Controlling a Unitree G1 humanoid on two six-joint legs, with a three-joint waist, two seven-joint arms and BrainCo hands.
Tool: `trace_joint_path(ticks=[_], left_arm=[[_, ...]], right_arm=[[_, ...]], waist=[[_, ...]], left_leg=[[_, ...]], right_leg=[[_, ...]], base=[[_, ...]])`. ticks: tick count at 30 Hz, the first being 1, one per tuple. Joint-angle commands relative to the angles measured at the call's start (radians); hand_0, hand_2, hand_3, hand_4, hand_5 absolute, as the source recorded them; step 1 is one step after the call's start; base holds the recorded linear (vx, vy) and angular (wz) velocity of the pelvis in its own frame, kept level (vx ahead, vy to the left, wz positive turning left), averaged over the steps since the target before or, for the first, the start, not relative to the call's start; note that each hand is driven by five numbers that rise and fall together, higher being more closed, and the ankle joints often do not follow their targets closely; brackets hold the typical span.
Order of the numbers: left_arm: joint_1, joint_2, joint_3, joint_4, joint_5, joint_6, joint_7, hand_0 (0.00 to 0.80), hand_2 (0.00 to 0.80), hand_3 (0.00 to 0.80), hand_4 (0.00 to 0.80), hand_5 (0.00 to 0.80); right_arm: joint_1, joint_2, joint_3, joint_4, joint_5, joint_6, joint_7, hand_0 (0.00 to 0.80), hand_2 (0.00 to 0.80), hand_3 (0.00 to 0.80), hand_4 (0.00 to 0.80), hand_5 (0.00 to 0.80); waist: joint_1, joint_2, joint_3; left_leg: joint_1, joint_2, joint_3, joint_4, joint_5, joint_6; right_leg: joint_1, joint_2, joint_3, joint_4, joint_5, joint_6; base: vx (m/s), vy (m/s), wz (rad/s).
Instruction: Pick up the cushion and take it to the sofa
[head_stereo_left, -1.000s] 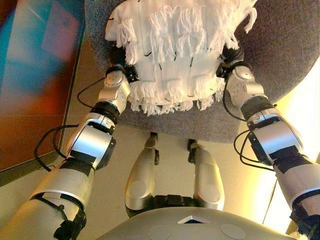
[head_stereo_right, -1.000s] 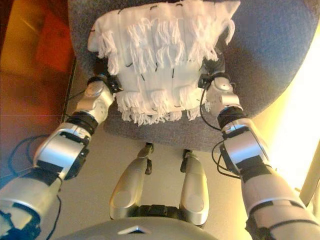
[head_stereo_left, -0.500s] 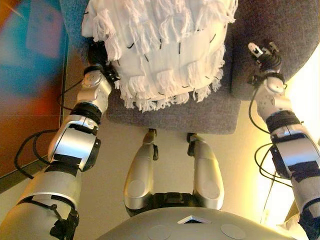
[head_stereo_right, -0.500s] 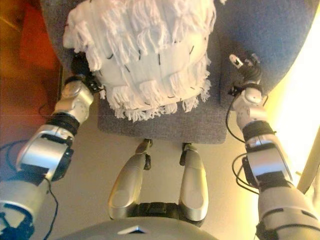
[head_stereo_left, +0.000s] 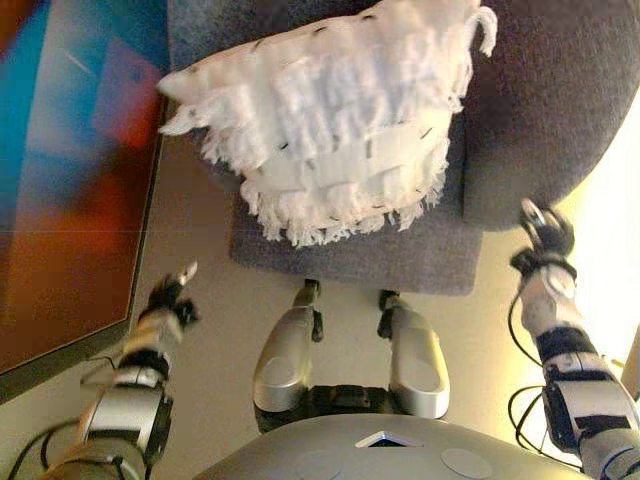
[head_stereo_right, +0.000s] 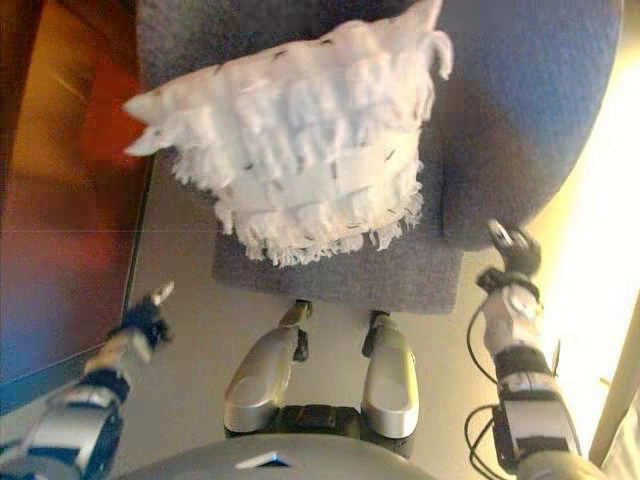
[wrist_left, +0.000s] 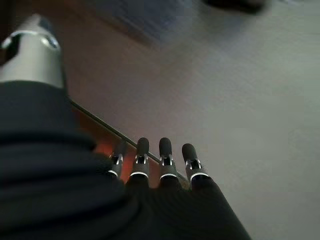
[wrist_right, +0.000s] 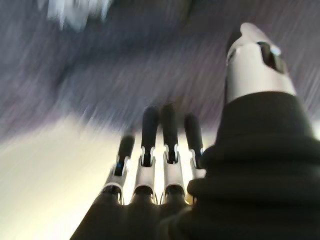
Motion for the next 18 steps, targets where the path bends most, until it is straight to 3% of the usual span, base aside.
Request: trace_joint_path(ticks=[1, 7, 12, 15, 18], left_arm=[[0.017, -0.032, 0.024, 0.037, 0.105, -0.017, -0.026, 0.000, 0.000, 0.000, 0.000, 0.000], [0.100, -0.101, 0.028, 0.134, 0.182, -0.027, -0.072, 0.000, 0.000, 0.000, 0.000, 0.000], [0.129, -0.115, 0.036, 0.182, 0.223, -0.038, -0.091, 0.000, 0.000, 0.000, 0.000, 0.000], [0.142, -0.130, 0.037, 0.201, 0.248, -0.004, -0.095, 0.000, 0.000, 0.000, 0.000, 0.000], [0.148, -0.151, 0.020, 0.227, 0.285, 0.040, -0.111, 0.000, 0.000, 0.000, 0.000, 0.000]], right_arm=[[0.138, 0.041, -0.011, 0.073, 0.010, -0.010, 0.062, 0.000, 0.000, 0.000, 0.000, 0.000], [0.221, 0.177, 0.006, 0.250, -0.050, 0.014, 0.125, 0.000, 0.000, 0.000, 0.000, 0.000], [0.254, 0.235, 0.067, 0.278, -0.252, 0.025, 0.123, 0.000, 0.000, 0.000, 0.000, 0.000], [0.267, 0.262, 0.142, 0.284, -0.364, 0.082, 0.124, 0.000, 0.000, 0.000, 0.000, 0.000], [0.272, 0.287, 0.202, 0.286, -0.383, 0.156, 0.161, 0.000, 0.000, 0.000, 0.000, 0.000]], waist=[[-0.011, -0.078, -0.156], [-0.011, -0.090, -0.289], [-0.024, -0.098, -0.338], [-0.023, -0.102, -0.347], [-0.019, -0.101, -0.355]], left_leg=[[0.056, 0.046, 0.059, 0.118, -0.137, -0.039], [0.190, 0.030, 0.043, 0.048, -0.149, -0.004], [0.230, 0.017, 0.049, 0.047, -0.177, 0.012], [0.237, 0.015, 0.050, 0.074, -0.199, 0.018], [0.252, 0.013, 0.050, 0.053, -0.197, 0.024]], right_leg=[[0.013, -0.080, 0.026, -0.084, 0.130, 0.090], [0.091, -0.030, 0.063, -0.058, 0.096, 0.078], [0.130, -0.011, 0.090, -0.066, 0.079, 0.065], [0.140, -0.018, 0.091, -0.055, 0.067, 0.061], [0.152, -0.022, 0.081, -0.062, 0.068, 0.062]], base=[[0.137, 0.002, 0.11], [0.187, 0.023, -0.08], [0.106, 0.013, -0.20], [0.022, 0.032, -0.17], [-0.043, 0.035, -0.01]])
